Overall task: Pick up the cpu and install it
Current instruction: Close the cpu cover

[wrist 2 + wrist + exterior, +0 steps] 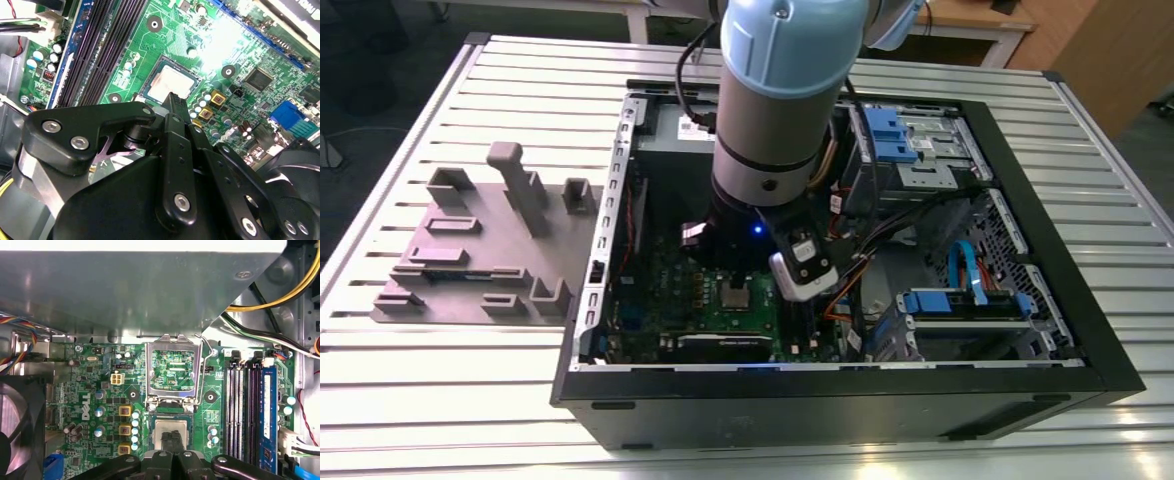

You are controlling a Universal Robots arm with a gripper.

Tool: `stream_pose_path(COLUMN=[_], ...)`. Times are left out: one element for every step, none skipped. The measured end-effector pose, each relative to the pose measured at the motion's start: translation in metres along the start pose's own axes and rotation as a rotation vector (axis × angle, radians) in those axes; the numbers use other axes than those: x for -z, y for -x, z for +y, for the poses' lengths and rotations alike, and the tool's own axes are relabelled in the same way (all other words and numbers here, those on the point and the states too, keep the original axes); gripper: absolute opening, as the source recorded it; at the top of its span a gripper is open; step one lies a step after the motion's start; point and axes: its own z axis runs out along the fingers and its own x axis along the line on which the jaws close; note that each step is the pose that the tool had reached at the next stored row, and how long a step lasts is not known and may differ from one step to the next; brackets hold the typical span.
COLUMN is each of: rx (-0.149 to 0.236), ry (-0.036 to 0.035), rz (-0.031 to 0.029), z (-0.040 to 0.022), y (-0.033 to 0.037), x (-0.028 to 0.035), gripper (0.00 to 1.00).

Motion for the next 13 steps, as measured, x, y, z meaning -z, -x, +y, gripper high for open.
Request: stream_pose_path(rx=[0.0, 0.0, 0.0, 0.0, 0.0, 0.0, 0.0, 0.0, 0.0, 0.0, 0.0, 0.0, 0.0], ry=[0.0, 0.0001, 0.0002, 0.0004, 0.0003, 0.0001, 0.0001, 0.0001, 0.0, 0.0001, 0.0, 0.0, 0.0], rz=[0.0, -0.0001, -0.0001, -0.0002, -0.0001, -0.0001, 0.0, 0.0, 0.0, 0.0, 0.0, 0.0, 0.0], z=[0.0, 0.0001, 0.0001, 0.0001, 0.0001, 0.0, 0.0, 0.0, 0.0, 0.0, 0.0, 0.0001, 0.0], y=[0.0, 0.0, 0.0, 0.0, 0.0, 0.0, -0.0001, -0.0001, -0.0001, -0.0001, -0.0002, -0.0002, -0.0002], x=[0.0004, 0.0008, 0.001, 0.001, 0.0011, 0.0012, 0.0012, 0.0012, 0.0013, 0.0012, 0.0012, 0.0013, 0.0013], gripper=[0.11, 0.11, 0.11, 0.11, 0.11, 0.11, 0.11, 0.11, 0.11, 0.11, 0.11, 0.11, 0.11])
